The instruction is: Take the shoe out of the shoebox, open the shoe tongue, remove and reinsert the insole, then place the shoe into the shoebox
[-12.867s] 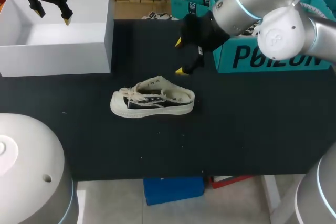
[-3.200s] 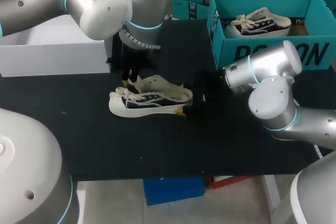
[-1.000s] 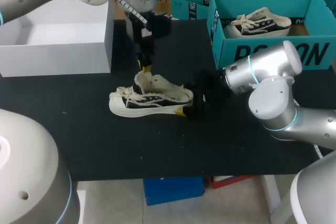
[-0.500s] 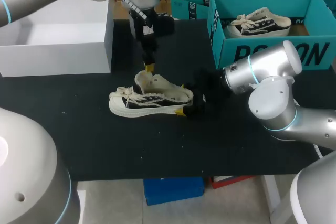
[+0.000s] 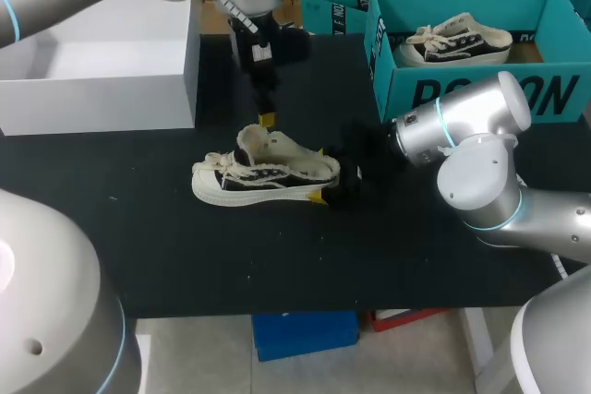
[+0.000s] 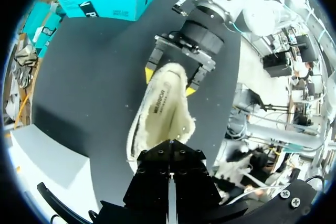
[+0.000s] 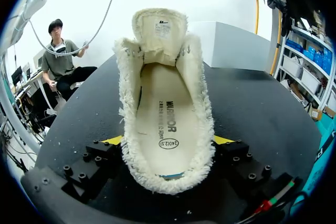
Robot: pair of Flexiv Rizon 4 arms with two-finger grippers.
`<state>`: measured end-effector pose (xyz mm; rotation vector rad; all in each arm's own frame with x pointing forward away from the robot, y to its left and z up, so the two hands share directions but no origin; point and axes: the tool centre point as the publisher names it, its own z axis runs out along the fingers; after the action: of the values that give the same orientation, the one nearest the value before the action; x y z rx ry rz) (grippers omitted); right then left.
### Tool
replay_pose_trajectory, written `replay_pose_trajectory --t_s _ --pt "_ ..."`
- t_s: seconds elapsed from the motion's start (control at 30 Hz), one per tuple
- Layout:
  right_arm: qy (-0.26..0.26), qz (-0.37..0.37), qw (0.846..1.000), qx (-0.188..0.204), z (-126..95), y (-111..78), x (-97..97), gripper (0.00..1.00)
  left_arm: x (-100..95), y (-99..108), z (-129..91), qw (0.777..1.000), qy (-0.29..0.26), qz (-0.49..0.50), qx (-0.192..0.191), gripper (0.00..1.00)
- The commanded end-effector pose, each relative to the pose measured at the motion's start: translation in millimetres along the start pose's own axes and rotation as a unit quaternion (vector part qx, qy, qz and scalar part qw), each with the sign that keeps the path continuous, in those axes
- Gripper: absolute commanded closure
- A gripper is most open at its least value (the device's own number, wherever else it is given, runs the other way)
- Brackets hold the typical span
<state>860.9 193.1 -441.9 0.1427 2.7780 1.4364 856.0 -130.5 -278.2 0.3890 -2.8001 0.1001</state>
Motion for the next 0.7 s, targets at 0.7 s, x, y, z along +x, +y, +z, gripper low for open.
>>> replay_pose_trajectory --t_s 0.7 --pt "-0.001 0.000 1.000 0.000 0.5 -0.3 0.0 1.00 -8.2 -32.4 55.2 0.994 0.012 0.107 0.003 1.00"
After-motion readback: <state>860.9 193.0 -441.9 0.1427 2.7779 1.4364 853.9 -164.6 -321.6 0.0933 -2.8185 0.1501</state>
